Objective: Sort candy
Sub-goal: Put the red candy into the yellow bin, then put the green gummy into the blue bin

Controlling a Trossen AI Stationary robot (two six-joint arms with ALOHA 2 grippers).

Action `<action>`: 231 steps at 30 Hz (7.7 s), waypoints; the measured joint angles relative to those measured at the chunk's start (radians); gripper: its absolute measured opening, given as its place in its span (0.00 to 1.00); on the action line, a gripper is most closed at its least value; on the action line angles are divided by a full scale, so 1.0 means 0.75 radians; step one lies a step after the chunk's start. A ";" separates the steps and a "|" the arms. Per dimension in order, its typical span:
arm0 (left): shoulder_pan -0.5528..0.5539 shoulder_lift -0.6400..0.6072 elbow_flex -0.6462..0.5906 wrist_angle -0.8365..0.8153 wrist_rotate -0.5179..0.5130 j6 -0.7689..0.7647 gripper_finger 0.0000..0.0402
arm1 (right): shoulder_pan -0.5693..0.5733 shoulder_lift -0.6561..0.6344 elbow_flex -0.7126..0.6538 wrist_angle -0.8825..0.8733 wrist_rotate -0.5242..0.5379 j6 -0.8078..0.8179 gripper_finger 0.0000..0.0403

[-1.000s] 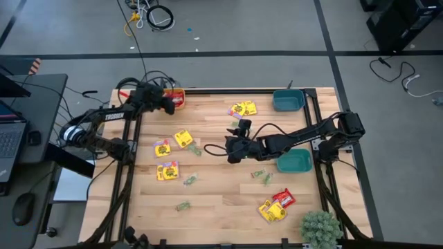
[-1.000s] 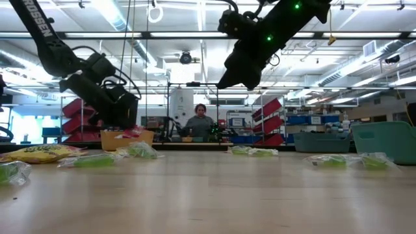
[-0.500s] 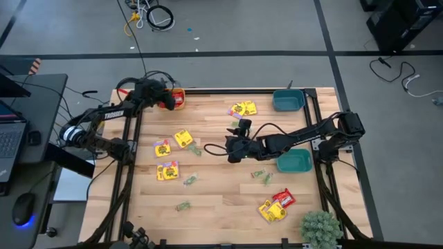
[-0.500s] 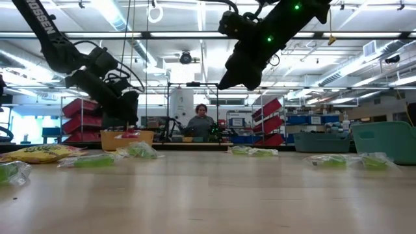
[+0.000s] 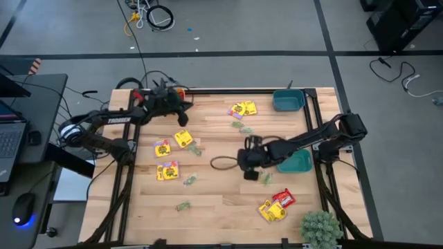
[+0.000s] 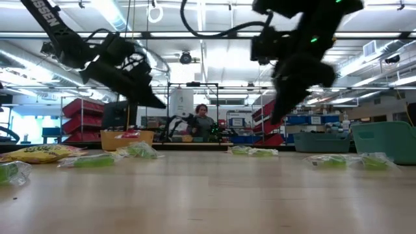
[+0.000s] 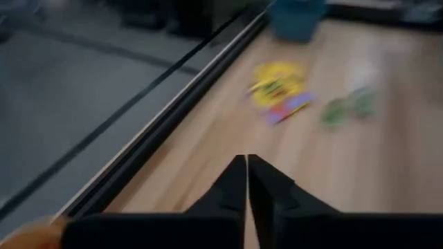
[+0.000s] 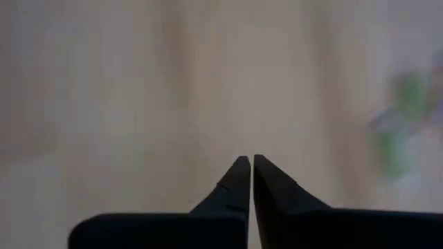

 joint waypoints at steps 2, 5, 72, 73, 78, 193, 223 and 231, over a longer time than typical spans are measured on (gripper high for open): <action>-0.075 0.000 0.000 0.058 0.000 -0.006 0.02 | 0.038 -0.004 0.000 -0.050 -0.133 0.125 0.06; -0.164 0.000 0.000 0.113 0.004 0.000 0.03 | 0.108 -0.011 0.000 -0.131 -0.308 0.277 0.14; -0.473 0.001 0.040 0.299 0.261 -0.790 0.48 | -0.245 -0.109 0.202 0.370 0.292 -0.386 0.00; -0.481 0.001 0.052 0.299 0.245 -0.791 0.48 | -0.253 -0.108 0.202 0.380 0.285 -0.396 0.00; -0.520 0.003 0.127 0.234 0.146 -0.769 0.49 | -0.272 -0.109 0.202 0.404 0.270 -0.426 0.00; 0.356 -0.075 0.198 -0.834 -0.390 -0.119 0.27 | -0.272 -0.153 0.201 0.313 0.418 -0.371 0.34; 0.188 -0.242 -0.014 -0.115 -0.064 -0.155 0.01 | -0.731 -0.152 -0.194 0.711 -0.141 -0.172 0.23; 0.088 -0.245 -0.269 0.507 0.276 -0.262 0.01 | -0.760 -0.152 -0.362 0.906 -0.266 -0.191 0.37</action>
